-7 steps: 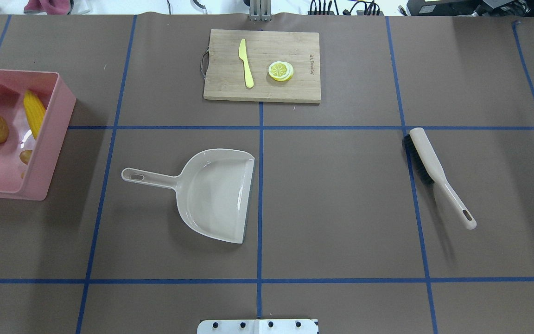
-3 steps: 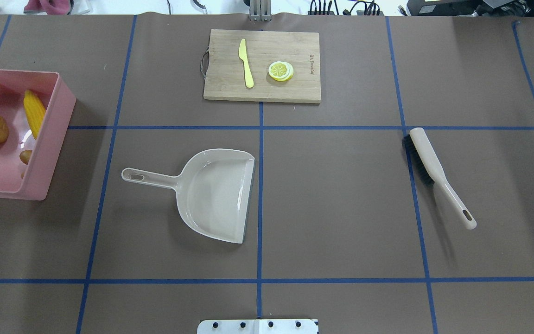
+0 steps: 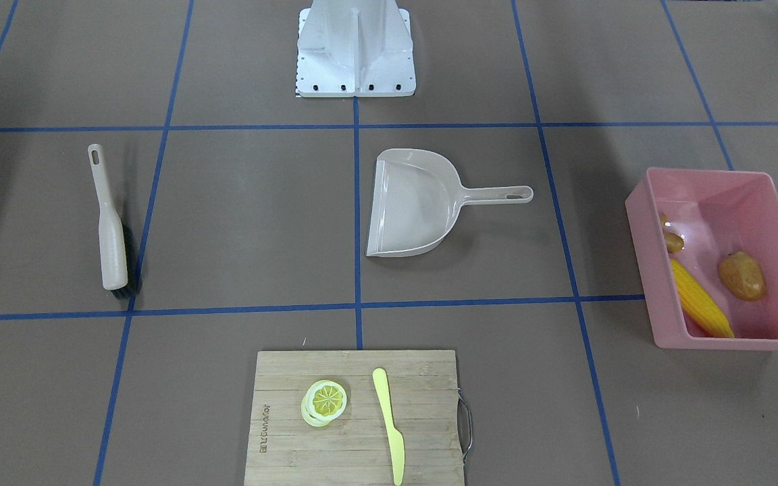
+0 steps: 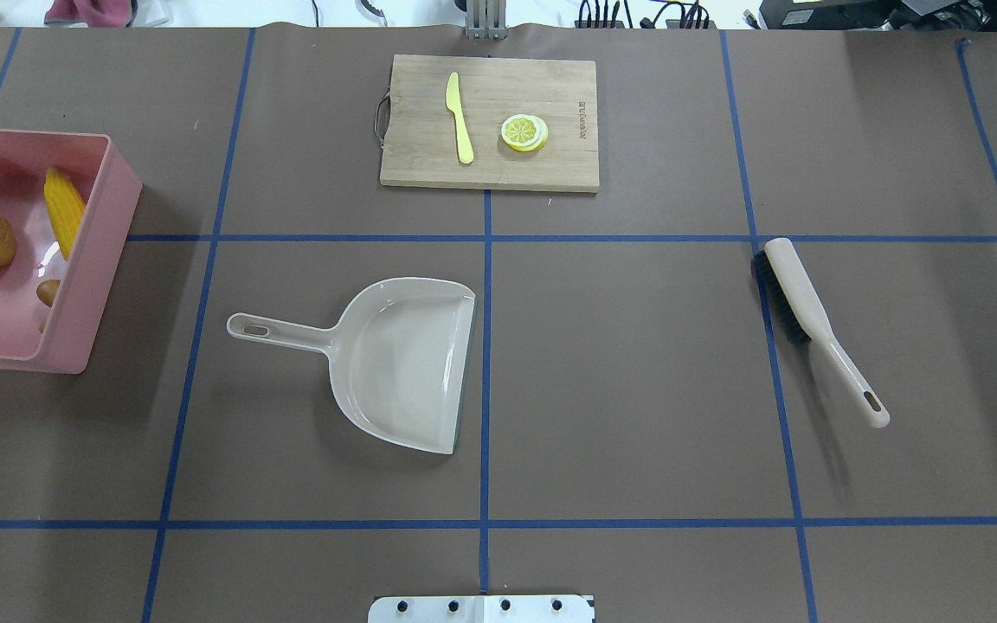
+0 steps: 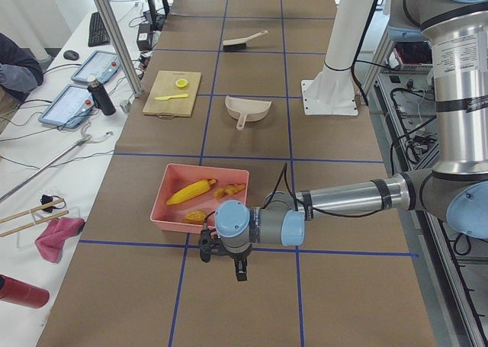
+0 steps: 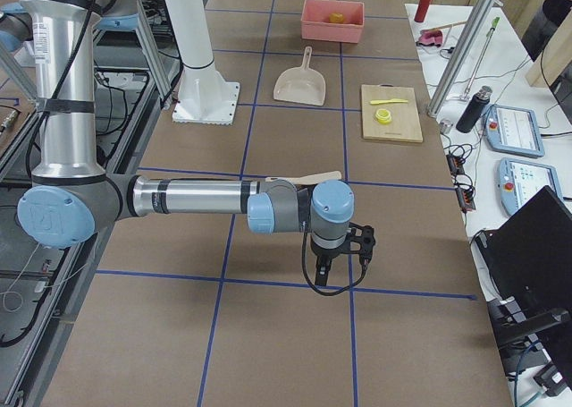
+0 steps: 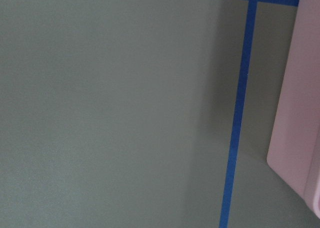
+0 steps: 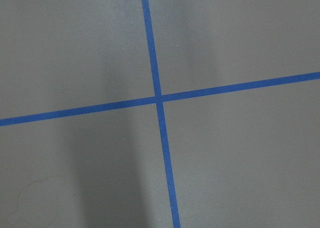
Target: Sweep and dump trash into bin
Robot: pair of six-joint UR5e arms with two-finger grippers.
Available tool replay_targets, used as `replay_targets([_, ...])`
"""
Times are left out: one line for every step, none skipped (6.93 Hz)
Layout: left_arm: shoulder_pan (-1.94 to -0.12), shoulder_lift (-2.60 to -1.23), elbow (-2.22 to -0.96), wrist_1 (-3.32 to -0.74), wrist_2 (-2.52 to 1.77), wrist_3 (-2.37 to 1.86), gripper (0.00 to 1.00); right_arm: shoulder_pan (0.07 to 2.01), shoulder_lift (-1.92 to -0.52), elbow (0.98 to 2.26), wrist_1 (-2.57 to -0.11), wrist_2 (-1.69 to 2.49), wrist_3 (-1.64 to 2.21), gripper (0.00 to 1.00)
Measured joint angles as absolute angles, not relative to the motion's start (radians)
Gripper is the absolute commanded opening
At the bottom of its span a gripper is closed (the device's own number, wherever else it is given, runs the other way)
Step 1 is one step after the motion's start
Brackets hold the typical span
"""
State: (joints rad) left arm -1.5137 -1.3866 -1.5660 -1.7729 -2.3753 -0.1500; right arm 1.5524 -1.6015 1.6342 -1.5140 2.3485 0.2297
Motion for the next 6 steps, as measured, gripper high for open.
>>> replay_targets([-1.516,-1.387,-1.584,-1.772,-2.375,-0.148,0.98,1.552,-1.601,1.635,-1.514,2.349,0.228,1.0])
replay_targets([-1.517,-1.389,-1.594,-1.772,-2.375,-0.147,0.98,1.553,-1.601,1.636,-1.514,2.352,0.225,1.0])
replay_targets([-1.519,-1.39,-1.599,-1.772,-2.375,-0.146,0.98,1.553,-1.601,1.637,-1.513,2.36,0.221,1.0])
replay_targets([-1.521,-1.386,-1.601,-1.772,-2.375,-0.146,0.98,1.554,-1.601,1.64,-1.513,2.364,0.219,1.0])
replay_targets([-1.523,-1.375,-1.602,-1.773,-2.376,-0.146,0.98,1.555,-1.6,1.645,-1.514,2.366,0.217,1.0])
replay_targets([-1.525,-1.363,-1.603,-1.772,-2.376,-0.146,0.98,1.555,-1.6,1.65,-1.515,2.366,0.21,1.0])
